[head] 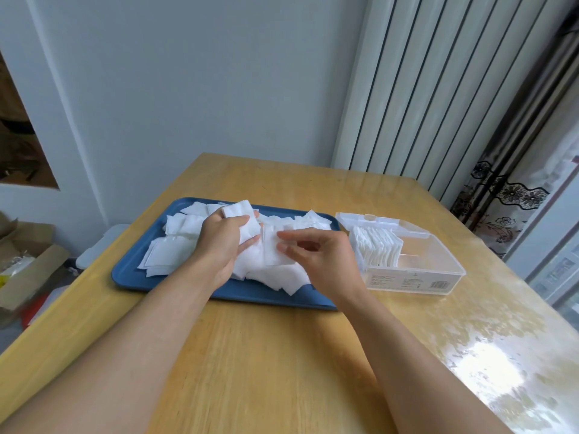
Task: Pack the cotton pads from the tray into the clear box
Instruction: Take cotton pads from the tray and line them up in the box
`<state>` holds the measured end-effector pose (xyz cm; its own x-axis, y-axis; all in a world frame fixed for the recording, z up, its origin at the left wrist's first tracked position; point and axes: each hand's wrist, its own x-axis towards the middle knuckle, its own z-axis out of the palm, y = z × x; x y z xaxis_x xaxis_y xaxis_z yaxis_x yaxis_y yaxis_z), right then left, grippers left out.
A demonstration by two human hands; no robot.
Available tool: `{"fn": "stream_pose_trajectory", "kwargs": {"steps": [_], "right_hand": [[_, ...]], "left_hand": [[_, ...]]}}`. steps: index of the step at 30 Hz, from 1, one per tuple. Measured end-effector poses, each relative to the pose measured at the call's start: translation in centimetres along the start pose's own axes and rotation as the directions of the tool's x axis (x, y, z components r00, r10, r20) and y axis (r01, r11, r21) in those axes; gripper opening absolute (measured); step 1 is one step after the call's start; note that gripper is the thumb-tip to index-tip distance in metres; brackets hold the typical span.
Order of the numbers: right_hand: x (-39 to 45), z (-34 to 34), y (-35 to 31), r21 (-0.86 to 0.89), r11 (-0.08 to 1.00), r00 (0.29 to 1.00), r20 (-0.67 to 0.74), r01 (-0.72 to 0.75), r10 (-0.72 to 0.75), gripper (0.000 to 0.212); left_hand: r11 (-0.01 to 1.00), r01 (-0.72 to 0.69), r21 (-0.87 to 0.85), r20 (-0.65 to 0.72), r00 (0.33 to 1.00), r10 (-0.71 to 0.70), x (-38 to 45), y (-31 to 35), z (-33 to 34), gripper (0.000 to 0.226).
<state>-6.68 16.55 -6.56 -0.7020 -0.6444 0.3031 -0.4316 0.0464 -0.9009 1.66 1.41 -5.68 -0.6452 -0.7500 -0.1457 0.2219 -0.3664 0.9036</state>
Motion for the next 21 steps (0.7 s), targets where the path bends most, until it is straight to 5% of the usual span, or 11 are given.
{"fn": "stream_pose_trajectory", "kwargs": {"steps": [7,21], "right_hand": [[0.5,-0.6,0.1,0.188,0.981,0.989,-0.128,-0.042,0.067,0.024],[0.5,-1.0,-0.2,0.298,0.934,0.959,-0.139,-0.197,0.246,0.023]], "left_hand": [[0.988,0.097,0.124,0.334,0.933,-0.134,-1.3,0.0,0.9,0.041],[0.992,0.004,0.13,0.302,0.952,-0.044,-1.7,-0.4,1.1,0.034]]}}
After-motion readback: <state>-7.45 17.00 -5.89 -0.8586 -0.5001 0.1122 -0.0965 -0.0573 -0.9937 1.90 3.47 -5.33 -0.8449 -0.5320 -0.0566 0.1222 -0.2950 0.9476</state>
